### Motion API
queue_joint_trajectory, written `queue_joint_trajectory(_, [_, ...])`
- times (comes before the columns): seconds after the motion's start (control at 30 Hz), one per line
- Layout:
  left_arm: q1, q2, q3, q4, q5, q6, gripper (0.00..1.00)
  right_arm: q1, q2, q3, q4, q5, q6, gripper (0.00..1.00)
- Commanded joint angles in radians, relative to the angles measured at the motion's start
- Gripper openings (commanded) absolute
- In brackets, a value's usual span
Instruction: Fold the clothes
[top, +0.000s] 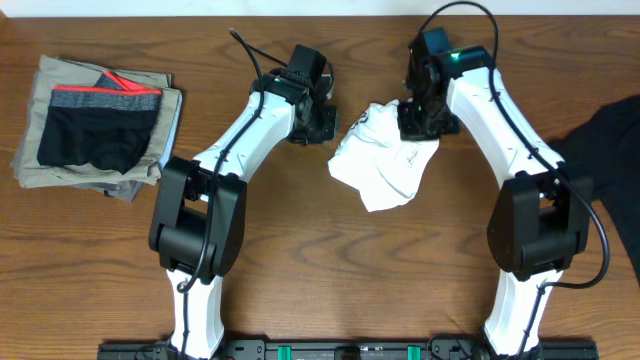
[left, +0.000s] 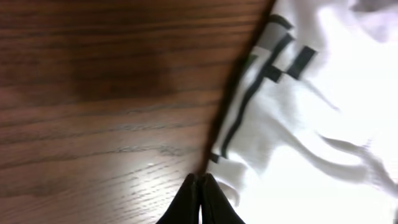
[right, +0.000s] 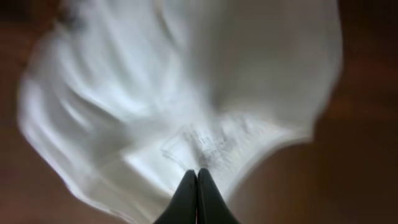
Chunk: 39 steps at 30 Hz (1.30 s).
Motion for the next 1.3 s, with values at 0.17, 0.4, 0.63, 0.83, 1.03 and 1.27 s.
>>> queue_joint_trajectory(0.17, [-0.08, -0.023, -0.006, -0.002, 0.14, 0.018, 0.06, -0.021, -0.014, 0.014, 0.167, -0.089, 0.015, 0.01])
queue_joint_trajectory(0.4, [-0.138, -0.023, -0.006, -0.015, 0.14, 0.011, 0.06, -0.026, -0.006, 0.004, 0.268, -0.145, 0.006, 0.01])
queue_joint_trajectory(0.63, [-0.14, -0.022, -0.006, -0.017, 0.14, 0.005, 0.06, -0.028, 0.051, 0.004, 0.295, -0.194, 0.044, 0.01])
queue_joint_trajectory(0.83, [-0.14, -0.011, -0.01, -0.017, 0.123, -0.021, 0.06, -0.029, 0.09, 0.004, 0.293, -0.23, 0.056, 0.01])
queue_joint_trajectory(1.03, [-0.139, -0.01, -0.04, -0.001, 0.121, -0.084, 0.06, -0.033, 0.105, 0.004, 0.296, -0.22, 0.081, 0.01])
queue_joint_trajectory(1.27, [-0.139, -0.01, -0.09, 0.035, 0.121, -0.145, 0.06, -0.048, 0.142, 0.003, 0.304, -0.217, 0.104, 0.01])
